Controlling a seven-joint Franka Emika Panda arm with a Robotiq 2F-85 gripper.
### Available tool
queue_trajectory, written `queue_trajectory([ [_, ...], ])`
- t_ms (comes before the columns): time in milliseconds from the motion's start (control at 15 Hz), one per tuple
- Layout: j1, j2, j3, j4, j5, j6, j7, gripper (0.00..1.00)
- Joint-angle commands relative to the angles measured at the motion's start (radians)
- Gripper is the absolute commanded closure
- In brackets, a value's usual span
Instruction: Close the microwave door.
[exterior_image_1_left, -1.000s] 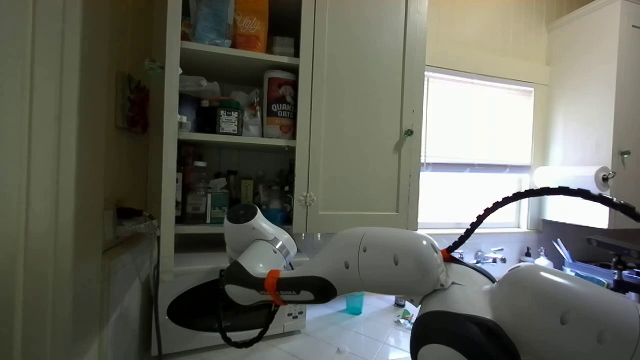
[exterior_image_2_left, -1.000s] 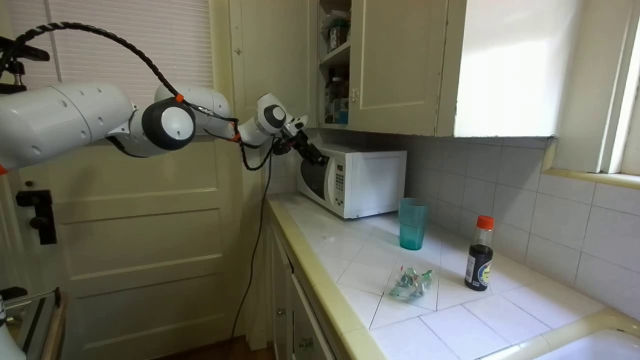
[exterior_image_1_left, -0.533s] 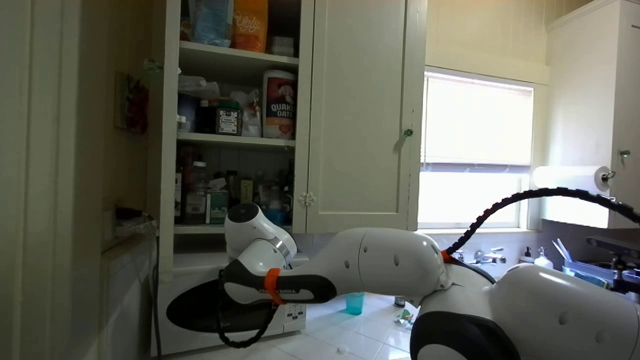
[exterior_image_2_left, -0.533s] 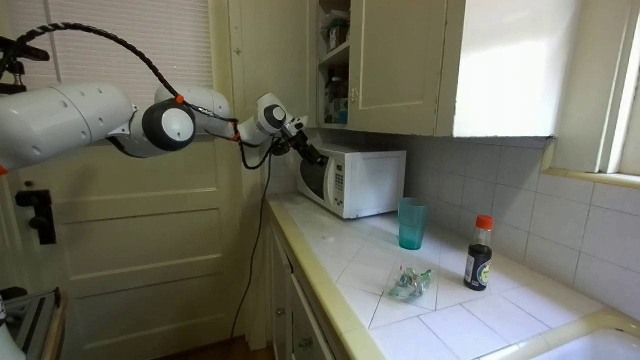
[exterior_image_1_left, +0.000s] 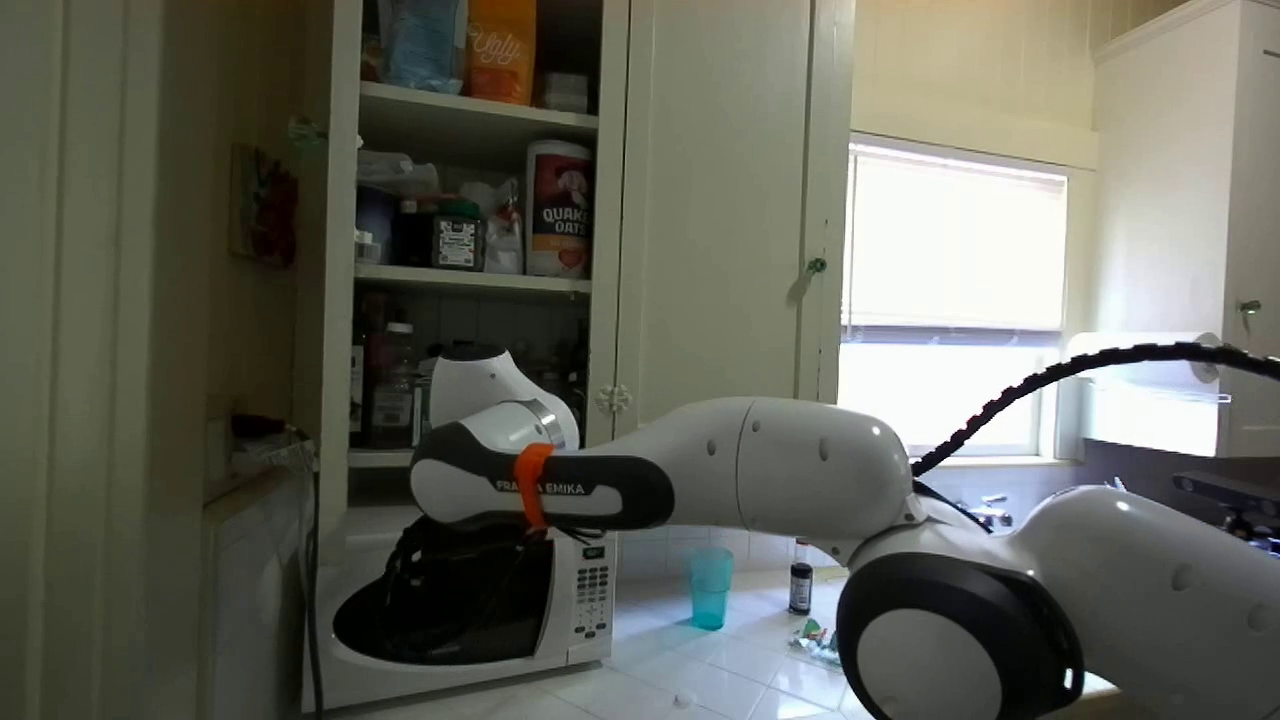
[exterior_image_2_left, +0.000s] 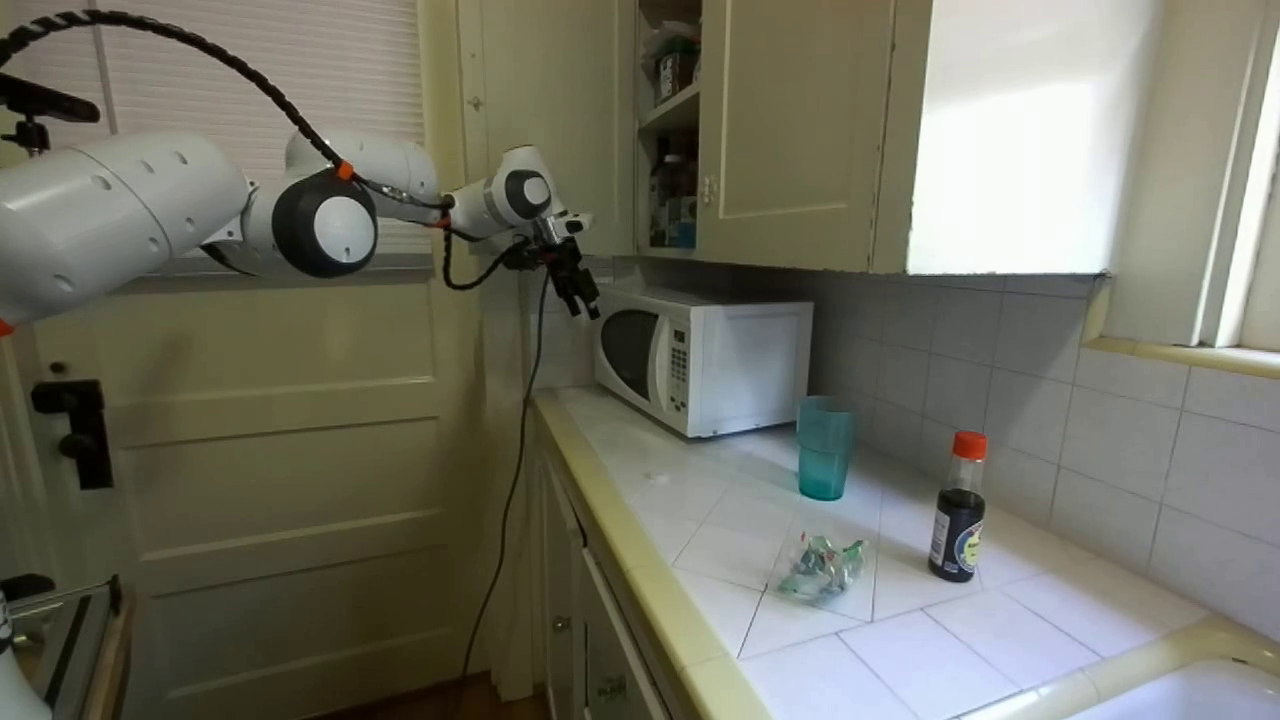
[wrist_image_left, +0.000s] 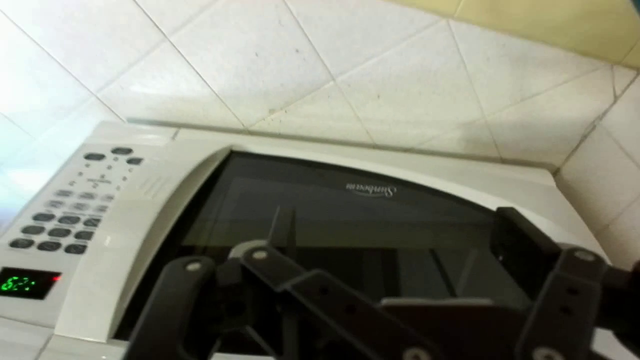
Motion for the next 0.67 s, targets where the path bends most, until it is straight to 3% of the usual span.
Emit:
queue_trajectory([
  [0, -0.004, -0.093, 0.012, -0.113, 0.024, -0.176, 0.049, 0.00],
  [333, -0.047, -0.196, 0.048, -0.248, 0.094, -0.346, 0.120, 0.00],
  [467, -0.056, -0.250, 0.036, -0.331, 0.079, -0.265, 0.129, 0.00],
  [533, -0.040, -0.155, 0.028, -0.187, 0.062, -0.314, 0.110, 0.00],
  [600, -0.046, -0.177, 0.028, -0.215, 0.062, -0.304, 0.110, 0.00],
])
